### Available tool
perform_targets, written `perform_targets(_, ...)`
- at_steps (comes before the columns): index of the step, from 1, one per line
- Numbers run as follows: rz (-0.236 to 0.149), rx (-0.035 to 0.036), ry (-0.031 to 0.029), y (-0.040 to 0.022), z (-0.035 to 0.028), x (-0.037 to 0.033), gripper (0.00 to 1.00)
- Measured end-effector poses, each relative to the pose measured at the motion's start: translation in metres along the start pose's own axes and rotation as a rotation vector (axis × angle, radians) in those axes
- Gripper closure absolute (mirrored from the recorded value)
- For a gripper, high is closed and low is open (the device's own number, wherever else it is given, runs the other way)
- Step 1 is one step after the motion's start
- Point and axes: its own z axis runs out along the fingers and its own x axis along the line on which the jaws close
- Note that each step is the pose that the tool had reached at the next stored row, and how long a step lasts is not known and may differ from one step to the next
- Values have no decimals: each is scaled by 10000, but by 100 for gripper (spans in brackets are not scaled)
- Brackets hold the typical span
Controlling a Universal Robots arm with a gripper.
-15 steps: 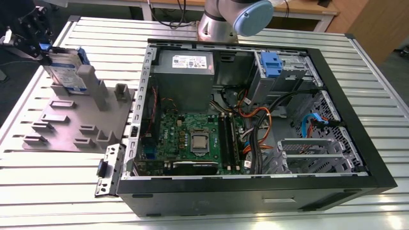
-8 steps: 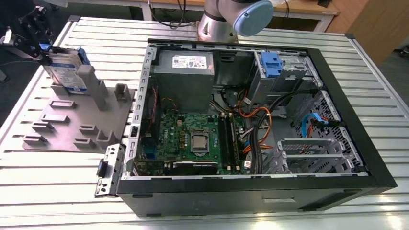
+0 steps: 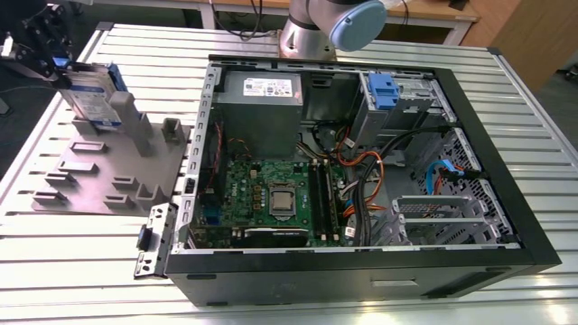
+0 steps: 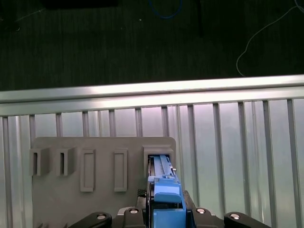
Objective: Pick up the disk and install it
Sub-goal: 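Pick up the disk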
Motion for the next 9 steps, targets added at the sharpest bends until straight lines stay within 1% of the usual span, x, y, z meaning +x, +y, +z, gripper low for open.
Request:
perform_targets(3, 0, -1, 1, 0, -36, -1, 64)
perform_targets(6, 0, 2, -1, 0, -38, -2, 64)
perform_targets(8, 0, -1, 1, 0, -69, -3, 64)
perform_targets(9, 0, -1, 1, 0, -71, -3, 64)
